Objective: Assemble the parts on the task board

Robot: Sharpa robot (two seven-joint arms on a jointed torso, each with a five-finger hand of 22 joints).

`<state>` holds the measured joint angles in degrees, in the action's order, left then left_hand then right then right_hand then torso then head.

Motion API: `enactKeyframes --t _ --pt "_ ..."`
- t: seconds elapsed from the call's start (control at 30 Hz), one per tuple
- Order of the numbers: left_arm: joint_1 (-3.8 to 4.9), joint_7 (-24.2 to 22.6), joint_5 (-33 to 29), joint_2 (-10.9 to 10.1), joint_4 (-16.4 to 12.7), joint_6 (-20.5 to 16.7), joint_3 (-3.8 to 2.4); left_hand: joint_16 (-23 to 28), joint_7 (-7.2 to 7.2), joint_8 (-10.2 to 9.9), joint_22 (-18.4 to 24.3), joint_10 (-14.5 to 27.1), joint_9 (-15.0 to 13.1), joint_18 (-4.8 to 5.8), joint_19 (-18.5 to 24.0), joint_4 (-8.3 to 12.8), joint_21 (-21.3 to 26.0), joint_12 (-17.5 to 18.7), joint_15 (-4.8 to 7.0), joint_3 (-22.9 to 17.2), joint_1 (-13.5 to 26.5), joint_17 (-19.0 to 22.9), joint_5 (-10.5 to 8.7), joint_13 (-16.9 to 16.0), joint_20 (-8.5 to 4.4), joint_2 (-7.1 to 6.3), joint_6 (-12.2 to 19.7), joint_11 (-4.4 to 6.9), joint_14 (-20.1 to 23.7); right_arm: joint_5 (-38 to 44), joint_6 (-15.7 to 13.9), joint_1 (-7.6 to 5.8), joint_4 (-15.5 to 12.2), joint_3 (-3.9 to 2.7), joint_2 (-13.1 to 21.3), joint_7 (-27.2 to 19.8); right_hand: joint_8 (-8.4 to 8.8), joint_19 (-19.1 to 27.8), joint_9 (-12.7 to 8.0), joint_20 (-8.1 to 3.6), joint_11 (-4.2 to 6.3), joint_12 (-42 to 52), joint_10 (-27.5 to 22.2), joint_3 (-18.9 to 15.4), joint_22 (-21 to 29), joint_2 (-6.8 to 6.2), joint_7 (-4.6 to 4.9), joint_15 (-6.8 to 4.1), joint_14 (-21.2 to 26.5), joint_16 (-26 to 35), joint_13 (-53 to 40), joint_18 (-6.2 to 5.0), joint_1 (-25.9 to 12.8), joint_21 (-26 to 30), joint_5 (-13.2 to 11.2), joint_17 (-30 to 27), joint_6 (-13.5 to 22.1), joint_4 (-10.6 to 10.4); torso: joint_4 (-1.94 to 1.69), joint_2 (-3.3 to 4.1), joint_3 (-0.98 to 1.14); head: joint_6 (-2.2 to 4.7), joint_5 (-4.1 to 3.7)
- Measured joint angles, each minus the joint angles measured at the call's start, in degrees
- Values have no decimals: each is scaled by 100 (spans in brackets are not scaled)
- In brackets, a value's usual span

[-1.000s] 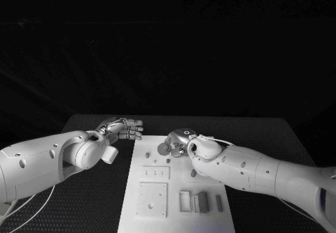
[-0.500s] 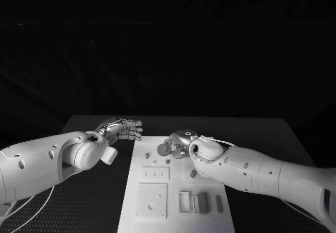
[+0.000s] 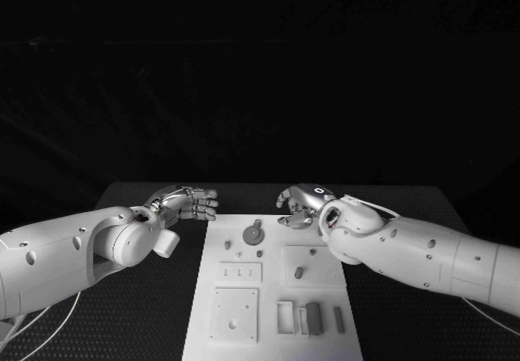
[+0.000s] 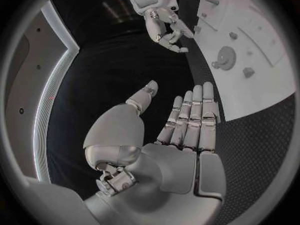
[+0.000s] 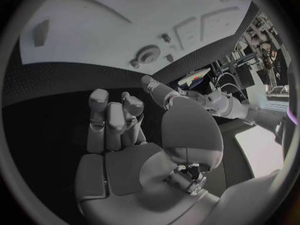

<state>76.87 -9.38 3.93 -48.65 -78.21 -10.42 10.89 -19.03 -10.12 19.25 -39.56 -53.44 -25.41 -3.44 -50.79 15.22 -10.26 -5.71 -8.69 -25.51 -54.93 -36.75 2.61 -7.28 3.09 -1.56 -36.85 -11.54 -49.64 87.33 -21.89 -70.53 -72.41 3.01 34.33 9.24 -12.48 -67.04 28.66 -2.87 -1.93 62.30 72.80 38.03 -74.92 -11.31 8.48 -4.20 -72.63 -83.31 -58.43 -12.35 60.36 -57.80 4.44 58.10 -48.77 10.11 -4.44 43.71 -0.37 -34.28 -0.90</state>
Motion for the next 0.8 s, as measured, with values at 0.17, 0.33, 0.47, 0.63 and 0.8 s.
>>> enactKeyframes --t 0.17,0.33,0.47,0.63,0.8 --pt "0 -4 0 0 59 0 -1 22 -21 0 0 -43 0 -45 0 0 0 0 0 0 0 -4 0 -9 0 0 -21 -1 0 -634 281 -157 158 -55 378 -662 0 97 -8 -7 -32 0 -34 -71 0 109 0 32 113 39 -24 3 101 23 0 -82 1 187 26 -7 18 28 14" --pt "-4 -22 43 23 113 0 -1 23 -21 0 -1 -312 0 -47 -33 0 -1 -67 20 0 0 -31 0 -78 -32 0 -62 86 -40 -1409 736 -219 742 -56 635 -1318 0 145 -18 23 -31 22 -77 -97 0 243 -1 40 163 39 -40 4 148 23 0 -105 1 325 63 -19 40 79 -19" --pt "-9 -55 85 50 143 1 -1 23 -20 0 -3 -339 0 -47 -46 0 -1 -67 8 0 -1 -37 0 -84 -20 -1 -62 112 -52 -1711 944 -213 920 -52 769 -1619 0 201 -35 67 -1 22 -171 -142 0 242 -3 12 321 88 -45 4 149 37 0 -214 4 432 95 -28 66 94 -23" --pt "-32 -81 113 60 193 8 -1 26 -21 0 -3 -339 -1 -47 -54 0 10 -67 8 0 -1 -39 0 -84 -12 -1 -62 112 -52 -1861 1065 -210 1072 -49 925 -1827 0 370 -52 145 38 -70 -377 -171 0 242 -47 -18 519 207 -40 -11 149 137 0 -297 50 553 110 -31 100 96 -36" --pt "-51 -101 128 74 235 25 -1 44 -20 0 -3 -338 -1 -46 -53 0 23 -64 8 0 -1 -45 0 -77 -12 -1 -62 112 -52 -1748 1068 -125 1175 5 921 -1919 0 606 -54 298 33 -359 -521 -157 0 242 -48 -22 674 534 176 -150 149 381 0 -475 88 570 121 -38 130 108 -130"
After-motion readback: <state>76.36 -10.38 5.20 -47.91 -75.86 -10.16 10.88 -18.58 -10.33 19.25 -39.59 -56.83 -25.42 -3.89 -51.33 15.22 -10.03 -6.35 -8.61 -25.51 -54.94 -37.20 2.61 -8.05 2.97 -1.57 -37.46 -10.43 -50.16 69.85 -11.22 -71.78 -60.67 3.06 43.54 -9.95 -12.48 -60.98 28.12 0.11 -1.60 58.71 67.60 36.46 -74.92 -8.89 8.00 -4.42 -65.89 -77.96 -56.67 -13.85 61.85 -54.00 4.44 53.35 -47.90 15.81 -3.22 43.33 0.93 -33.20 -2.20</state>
